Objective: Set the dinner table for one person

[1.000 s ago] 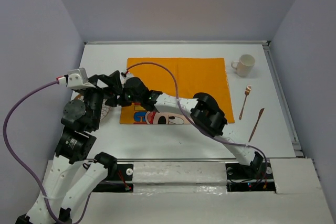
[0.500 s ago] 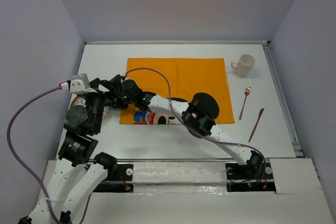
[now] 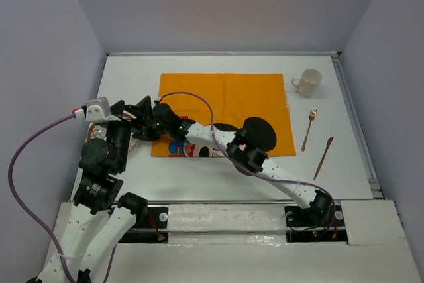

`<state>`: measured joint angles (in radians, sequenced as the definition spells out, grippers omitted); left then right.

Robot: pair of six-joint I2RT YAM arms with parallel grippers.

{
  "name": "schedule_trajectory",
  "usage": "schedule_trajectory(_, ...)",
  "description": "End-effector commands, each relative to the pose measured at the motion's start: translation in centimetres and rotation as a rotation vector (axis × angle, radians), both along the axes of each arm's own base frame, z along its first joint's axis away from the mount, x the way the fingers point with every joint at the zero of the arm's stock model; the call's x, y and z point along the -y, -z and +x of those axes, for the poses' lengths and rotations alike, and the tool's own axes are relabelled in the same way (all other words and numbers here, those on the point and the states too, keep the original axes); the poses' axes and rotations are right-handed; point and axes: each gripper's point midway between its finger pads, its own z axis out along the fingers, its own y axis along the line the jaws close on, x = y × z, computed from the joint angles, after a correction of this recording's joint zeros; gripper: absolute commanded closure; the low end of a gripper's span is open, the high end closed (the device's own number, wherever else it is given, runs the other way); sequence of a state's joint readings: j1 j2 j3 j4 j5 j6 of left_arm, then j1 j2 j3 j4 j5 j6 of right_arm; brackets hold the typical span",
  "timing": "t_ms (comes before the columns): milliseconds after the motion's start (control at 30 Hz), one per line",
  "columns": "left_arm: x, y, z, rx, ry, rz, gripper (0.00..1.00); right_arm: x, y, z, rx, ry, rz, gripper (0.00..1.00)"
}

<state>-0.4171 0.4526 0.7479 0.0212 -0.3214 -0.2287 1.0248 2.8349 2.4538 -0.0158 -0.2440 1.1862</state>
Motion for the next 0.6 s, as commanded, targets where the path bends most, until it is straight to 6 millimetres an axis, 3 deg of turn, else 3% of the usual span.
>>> schedule_trajectory(0, -0.2, -1.3, -0.3, 0.061, -0.001, -0.01, 0.01, -1.0, -3.2, -0.3, 0.008, -0.017, 0.115, 0.86)
schedule_trajectory(100, -0.3, -1.4, -0.4, 0.067, -0.006, -0.009, 0.01, -0.9, -6.4, -0.1, 0.056, -0.011, 0.163, 0.99)
schedule_trajectory(167, -0.6, -1.5, -0.5, 0.071, -0.019, -0.012, 0.01, -0.8, -8.7, 0.1, 0.109, -0.007, 0.194, 1.0)
schedule_trajectory(200, -0.8, -1.7, -0.6, 0.074, -0.027, -0.014, 0.01, -0.6, -11.2, 0.5, 0.158, 0.008, 0.214, 1.0)
schedule_trajectory(233, -1.1, -2.0, -0.8, 0.08, -0.036, -0.019, 0.01, -0.3, -11.8, 0.8, 0.187, 0.023, 0.202, 1.0)
schedule_trajectory(400, -2.6, -4.7, -3.3, 0.191, -0.062, -0.073, 0.01, 3.6, -16.5, 4.7, 0.316, 0.117, 0.205, 1.0)
schedule_trajectory(433, -2.9, -5.3, -3.8, 0.209, -0.065, -0.081, 0.01, 4.5, -19.1, 4.9, 0.349, 0.13, 0.225, 1.0)
schedule_trajectory(467, -3.1, -5.5, -3.9, 0.215, -0.075, -0.082, 0.01, 5.9, -18.8, 6.0, 0.362, 0.151, 0.205, 1.0)
schedule_trajectory(500, -3.2, -5.5, -3.9, 0.217, -0.081, -0.084, 0.01, 6.8, -20.0, 6.3, 0.38, 0.158, 0.224, 1.0)
schedule_trajectory(533, -3.2, -5.3, -3.7, 0.211, -0.083, -0.08, 0.01, 7.8, -23.2, 5.9, 0.412, 0.146, 0.271, 1.0)
schedule_trajectory(567, -3.1, -5.0, -3.5, 0.202, -0.085, -0.077, 0.01, 8.7, -24.1, 6.0, 0.429, 0.145, 0.279, 1.0)
